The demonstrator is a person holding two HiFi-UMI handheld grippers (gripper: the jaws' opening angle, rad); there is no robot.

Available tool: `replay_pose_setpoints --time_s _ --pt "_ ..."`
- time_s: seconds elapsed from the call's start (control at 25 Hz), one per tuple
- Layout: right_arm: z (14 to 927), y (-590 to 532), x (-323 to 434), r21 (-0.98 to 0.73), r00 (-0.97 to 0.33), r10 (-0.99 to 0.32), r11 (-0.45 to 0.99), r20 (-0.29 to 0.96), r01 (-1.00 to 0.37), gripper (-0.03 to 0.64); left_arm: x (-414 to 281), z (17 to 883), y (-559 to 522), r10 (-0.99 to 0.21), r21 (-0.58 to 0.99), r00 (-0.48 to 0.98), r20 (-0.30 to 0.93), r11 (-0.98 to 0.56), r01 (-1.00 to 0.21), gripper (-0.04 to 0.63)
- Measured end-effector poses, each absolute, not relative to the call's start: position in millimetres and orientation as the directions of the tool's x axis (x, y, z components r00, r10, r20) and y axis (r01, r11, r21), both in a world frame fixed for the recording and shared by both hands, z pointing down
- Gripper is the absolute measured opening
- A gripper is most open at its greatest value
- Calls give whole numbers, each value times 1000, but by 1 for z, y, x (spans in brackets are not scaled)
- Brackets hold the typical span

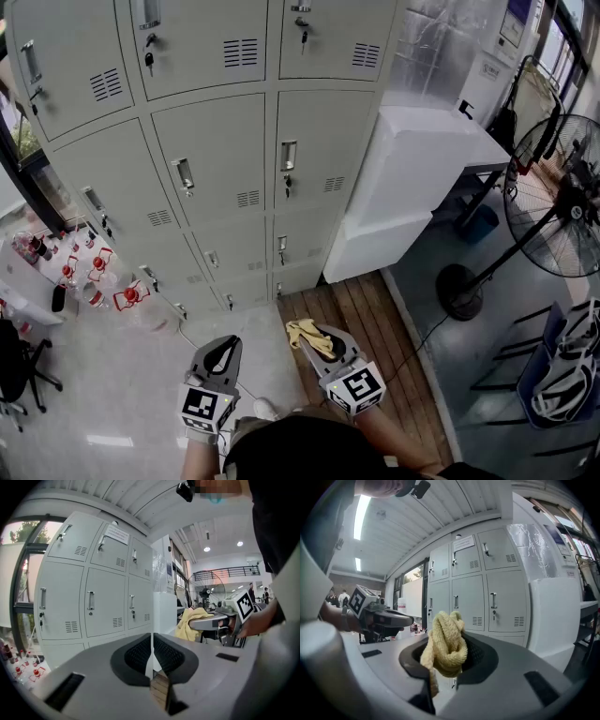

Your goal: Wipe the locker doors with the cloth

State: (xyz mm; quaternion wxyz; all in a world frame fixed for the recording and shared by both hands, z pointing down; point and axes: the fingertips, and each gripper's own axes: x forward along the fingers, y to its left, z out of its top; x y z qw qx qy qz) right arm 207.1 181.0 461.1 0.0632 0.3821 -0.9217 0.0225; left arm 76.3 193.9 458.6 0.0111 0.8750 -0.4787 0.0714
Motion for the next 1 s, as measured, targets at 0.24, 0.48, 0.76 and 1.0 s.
replay_pose_setpoints --time_s 0.24,0.48,0.76,1.0 --pt "464 164 178 3 -714 -683 723 150 -691 94 37 461 190 -853 -40 503 139 -512 -858 11" --pt "470 146 151 -39 -715 -678 721 169 -692 94 -7 477 182 -870 10 471 149 -475 -880 11" --pt "485 99 139 -66 -746 -639 750 190 -659 94 -22 500 142 -880 51 437 183 -436 -899 11" --pt "486 14 142 -81 -767 -619 767 166 -636 95 -14 498 62 -884 31 421 202 -424 -905 11"
